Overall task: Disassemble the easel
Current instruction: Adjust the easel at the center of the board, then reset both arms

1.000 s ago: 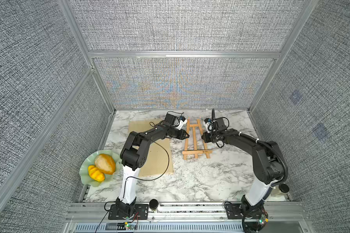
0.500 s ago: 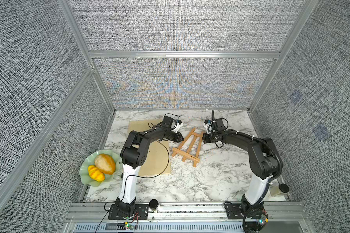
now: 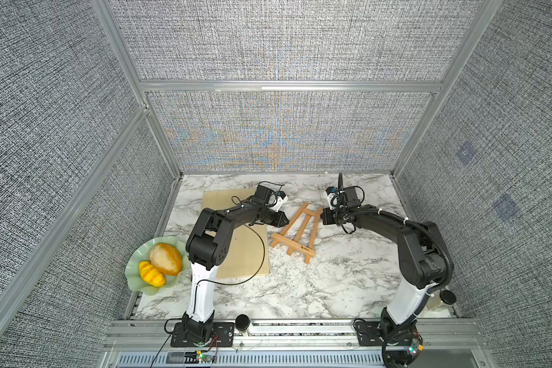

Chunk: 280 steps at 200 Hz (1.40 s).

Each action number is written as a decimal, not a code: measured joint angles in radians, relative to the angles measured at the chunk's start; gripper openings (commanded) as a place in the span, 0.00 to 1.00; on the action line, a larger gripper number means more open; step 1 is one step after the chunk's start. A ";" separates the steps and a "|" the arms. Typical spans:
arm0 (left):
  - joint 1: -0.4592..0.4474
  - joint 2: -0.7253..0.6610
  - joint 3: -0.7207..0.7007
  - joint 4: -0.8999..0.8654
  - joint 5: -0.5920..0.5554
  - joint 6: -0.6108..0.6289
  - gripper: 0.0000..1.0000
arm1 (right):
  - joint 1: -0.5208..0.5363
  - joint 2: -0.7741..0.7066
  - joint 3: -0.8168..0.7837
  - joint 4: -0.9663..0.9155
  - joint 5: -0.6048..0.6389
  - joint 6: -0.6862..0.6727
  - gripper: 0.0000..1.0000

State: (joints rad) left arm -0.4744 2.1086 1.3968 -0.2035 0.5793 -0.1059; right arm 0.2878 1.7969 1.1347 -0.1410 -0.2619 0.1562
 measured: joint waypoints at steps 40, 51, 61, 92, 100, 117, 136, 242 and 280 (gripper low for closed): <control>0.000 -0.030 -0.066 0.037 0.013 -0.012 0.22 | -0.006 -0.019 -0.007 0.018 -0.007 0.011 0.07; 0.000 -0.041 -0.088 0.047 0.024 -0.026 0.22 | -0.006 -0.024 -0.009 0.020 -0.007 0.013 0.07; 0.000 -0.052 -0.104 0.052 0.027 -0.031 0.21 | -0.006 -0.027 -0.011 0.024 -0.008 0.014 0.07; -0.009 -0.077 -0.137 0.083 0.048 -0.057 0.21 | -0.007 -0.033 -0.016 0.037 -0.008 0.021 0.07; -0.016 -0.081 -0.139 0.084 0.053 -0.060 0.21 | -0.007 -0.034 -0.016 0.040 -0.008 0.026 0.07; -0.034 -0.085 -0.140 0.090 0.071 -0.063 0.21 | -0.007 -0.037 -0.019 0.042 -0.007 0.028 0.07; -0.047 -0.087 -0.141 0.093 0.086 -0.072 0.21 | -0.007 -0.047 -0.029 0.047 -0.007 0.032 0.07; -0.019 -0.336 -0.172 0.076 -0.048 -0.027 0.25 | -0.018 -0.238 -0.139 0.109 0.048 0.042 0.21; 0.019 -0.447 -0.204 0.079 -0.126 -0.019 0.25 | -0.026 -0.359 -0.198 0.126 0.089 0.040 0.41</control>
State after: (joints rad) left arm -0.4549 1.6615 1.1923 -0.1249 0.4534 -0.1249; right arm 0.2623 1.4384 0.9367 -0.0147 -0.1726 0.1967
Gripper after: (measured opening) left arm 0.255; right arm 0.357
